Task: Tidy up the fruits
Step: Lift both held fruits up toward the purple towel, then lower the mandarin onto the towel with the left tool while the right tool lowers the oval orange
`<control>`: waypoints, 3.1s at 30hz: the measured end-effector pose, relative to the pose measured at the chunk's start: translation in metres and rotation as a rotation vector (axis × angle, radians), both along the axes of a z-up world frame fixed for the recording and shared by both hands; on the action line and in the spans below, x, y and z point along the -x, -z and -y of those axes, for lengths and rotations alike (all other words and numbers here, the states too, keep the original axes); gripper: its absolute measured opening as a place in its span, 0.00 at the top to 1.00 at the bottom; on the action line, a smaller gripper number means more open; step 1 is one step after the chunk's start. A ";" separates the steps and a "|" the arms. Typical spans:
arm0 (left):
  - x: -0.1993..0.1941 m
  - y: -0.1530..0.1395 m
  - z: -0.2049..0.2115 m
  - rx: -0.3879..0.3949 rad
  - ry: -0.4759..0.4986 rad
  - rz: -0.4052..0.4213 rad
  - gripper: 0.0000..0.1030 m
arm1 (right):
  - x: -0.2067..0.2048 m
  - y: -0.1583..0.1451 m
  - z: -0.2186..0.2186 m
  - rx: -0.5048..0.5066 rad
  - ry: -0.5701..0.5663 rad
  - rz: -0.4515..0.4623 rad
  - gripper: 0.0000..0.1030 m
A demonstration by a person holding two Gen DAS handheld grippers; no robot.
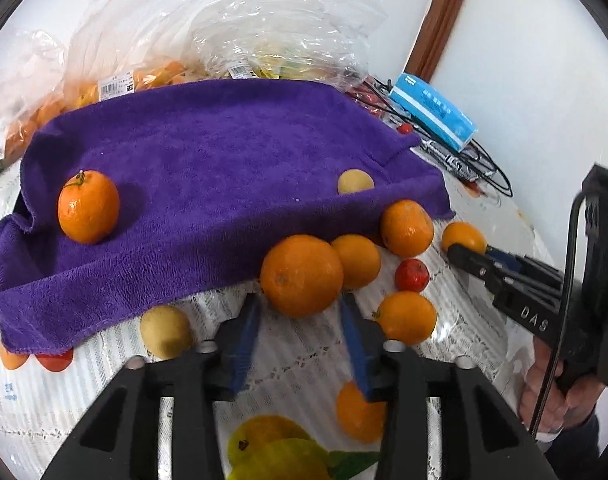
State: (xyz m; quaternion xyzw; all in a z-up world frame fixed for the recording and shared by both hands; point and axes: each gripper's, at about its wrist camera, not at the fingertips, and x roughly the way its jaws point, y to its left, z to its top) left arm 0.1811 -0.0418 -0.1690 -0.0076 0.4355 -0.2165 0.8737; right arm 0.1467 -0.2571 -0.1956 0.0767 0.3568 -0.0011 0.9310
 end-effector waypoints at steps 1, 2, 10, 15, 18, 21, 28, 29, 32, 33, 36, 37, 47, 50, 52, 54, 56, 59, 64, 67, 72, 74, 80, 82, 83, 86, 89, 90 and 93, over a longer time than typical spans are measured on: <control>-0.001 0.000 0.000 0.003 -0.007 0.003 0.47 | 0.000 0.000 0.000 0.000 -0.002 0.000 0.69; -0.003 0.000 -0.001 0.005 -0.015 0.006 0.47 | 0.000 0.000 -0.001 0.000 -0.004 0.001 0.69; -0.009 0.000 0.001 0.064 -0.033 0.008 0.61 | 0.000 0.000 0.001 -0.024 -0.013 0.006 0.69; -0.008 -0.001 -0.001 0.086 -0.037 0.009 0.61 | 0.001 0.000 0.001 -0.026 -0.015 0.010 0.70; -0.006 -0.004 -0.004 0.102 -0.037 0.024 0.62 | 0.001 -0.001 0.002 -0.029 -0.016 0.016 0.70; -0.001 -0.010 -0.007 0.124 -0.026 0.047 0.62 | 0.002 -0.001 0.002 -0.040 -0.016 0.022 0.70; 0.005 -0.023 -0.012 0.164 -0.018 0.087 0.62 | 0.007 -0.007 -0.001 -0.015 -0.012 0.055 0.83; 0.006 -0.024 -0.014 0.168 -0.020 0.090 0.62 | 0.008 -0.009 -0.002 -0.018 -0.013 0.056 0.84; 0.005 -0.026 -0.017 0.169 -0.031 0.090 0.62 | 0.004 -0.011 -0.005 -0.033 -0.034 0.046 0.84; 0.004 -0.026 -0.018 0.169 -0.034 0.089 0.62 | 0.001 -0.009 -0.007 -0.012 -0.031 0.036 0.84; 0.003 -0.026 -0.022 0.177 -0.043 0.086 0.62 | -0.007 0.001 -0.007 0.019 -0.023 -0.019 0.83; 0.003 -0.027 -0.023 0.179 -0.047 0.086 0.62 | -0.008 0.002 -0.005 0.005 -0.023 -0.027 0.83; 0.002 -0.026 -0.025 0.177 -0.055 0.081 0.62 | -0.023 0.000 -0.009 0.019 -0.056 -0.015 0.69; 0.001 -0.025 -0.026 0.178 -0.058 0.078 0.62 | -0.030 -0.004 -0.012 0.034 -0.055 0.005 0.67; 0.001 -0.025 -0.027 0.179 -0.061 0.079 0.62 | -0.034 -0.006 -0.014 0.043 -0.056 0.012 0.67; 0.002 -0.026 -0.028 0.179 -0.064 0.085 0.62 | -0.039 -0.005 -0.017 0.059 -0.066 0.016 0.67; 0.002 -0.027 -0.028 0.179 -0.067 0.091 0.62 | -0.041 -0.004 -0.019 0.070 -0.072 0.015 0.66; 0.003 -0.028 -0.029 0.181 -0.071 0.101 0.61 | -0.039 -0.003 -0.016 0.056 -0.076 0.019 0.68; 0.003 -0.029 -0.030 0.164 -0.077 0.108 0.62 | -0.033 -0.007 -0.015 0.056 -0.076 0.037 0.68; 0.004 -0.032 -0.032 0.166 -0.084 0.112 0.62 | -0.024 -0.015 -0.016 0.053 -0.084 0.061 0.68; 0.007 -0.039 -0.037 0.161 -0.095 0.130 0.62 | -0.015 -0.032 -0.024 0.061 -0.106 0.100 0.68; 0.007 -0.041 -0.040 0.152 -0.105 0.136 0.62 | -0.014 -0.037 -0.027 0.060 -0.115 0.111 0.68; 0.001 -0.054 -0.055 0.128 -0.159 0.160 0.62 | -0.017 -0.059 -0.037 0.066 -0.135 0.162 0.68; -0.004 -0.058 -0.060 0.109 -0.182 0.158 0.62 | -0.020 -0.069 -0.039 0.067 -0.142 0.185 0.68; -0.007 -0.062 -0.062 0.099 -0.190 0.164 0.62 | -0.022 -0.073 -0.040 0.069 -0.148 0.194 0.68; -0.014 -0.073 -0.068 0.079 -0.215 0.185 0.62 | -0.028 -0.087 -0.045 0.069 -0.161 0.227 0.68; -0.021 -0.080 -0.074 0.069 -0.243 0.199 0.62 | -0.037 -0.098 -0.050 0.075 -0.174 0.255 0.68; -0.024 -0.082 -0.074 0.067 -0.250 0.200 0.62 | -0.039 -0.100 -0.052 0.075 -0.176 0.259 0.68; -0.033 -0.082 -0.073 0.066 -0.269 0.202 0.62 | -0.051 -0.105 -0.055 0.075 -0.192 0.271 0.68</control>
